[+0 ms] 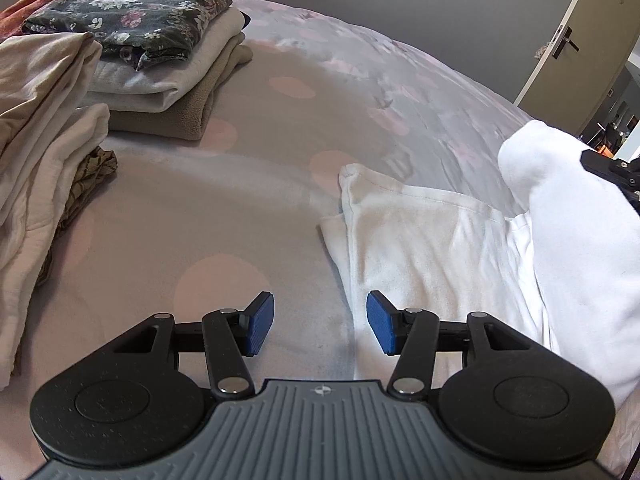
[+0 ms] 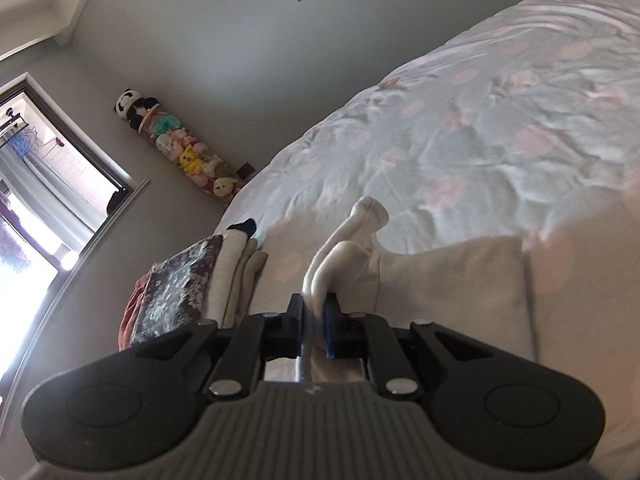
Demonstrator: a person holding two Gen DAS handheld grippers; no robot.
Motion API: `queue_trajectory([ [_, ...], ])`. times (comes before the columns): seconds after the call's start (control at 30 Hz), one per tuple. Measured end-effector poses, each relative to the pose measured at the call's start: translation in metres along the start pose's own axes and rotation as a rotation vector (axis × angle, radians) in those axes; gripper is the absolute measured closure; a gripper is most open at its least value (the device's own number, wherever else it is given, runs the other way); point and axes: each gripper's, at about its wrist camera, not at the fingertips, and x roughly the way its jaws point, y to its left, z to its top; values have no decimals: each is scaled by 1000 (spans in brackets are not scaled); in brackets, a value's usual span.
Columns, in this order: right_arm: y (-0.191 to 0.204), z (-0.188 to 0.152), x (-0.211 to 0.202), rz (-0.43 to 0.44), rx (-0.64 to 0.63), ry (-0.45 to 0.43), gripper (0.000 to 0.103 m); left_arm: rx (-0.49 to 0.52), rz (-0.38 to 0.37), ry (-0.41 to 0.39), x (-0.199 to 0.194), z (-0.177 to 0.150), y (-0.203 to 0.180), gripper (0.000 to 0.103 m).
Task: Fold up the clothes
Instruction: 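Grasp the shirt's sleeve cuff with the right gripper and fold it over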
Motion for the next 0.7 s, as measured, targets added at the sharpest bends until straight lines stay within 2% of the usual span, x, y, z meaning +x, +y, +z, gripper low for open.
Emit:
queue_trajectory([
  [0.23, 34, -47, 73, 2, -28, 110, 91, -32, 7, 5, 3, -1, 22, 53],
  [0.43, 36, -76, 120, -95, -49, 214, 91, -61, 19, 8, 5, -3, 34, 54],
  [0.53, 36, -83, 128, -111, -71, 241, 90, -59, 17, 10, 5, -2, 33, 54],
  [0.7, 42, -77, 111, -75, -81, 242, 74, -45, 12, 3, -4, -2, 24, 54],
])
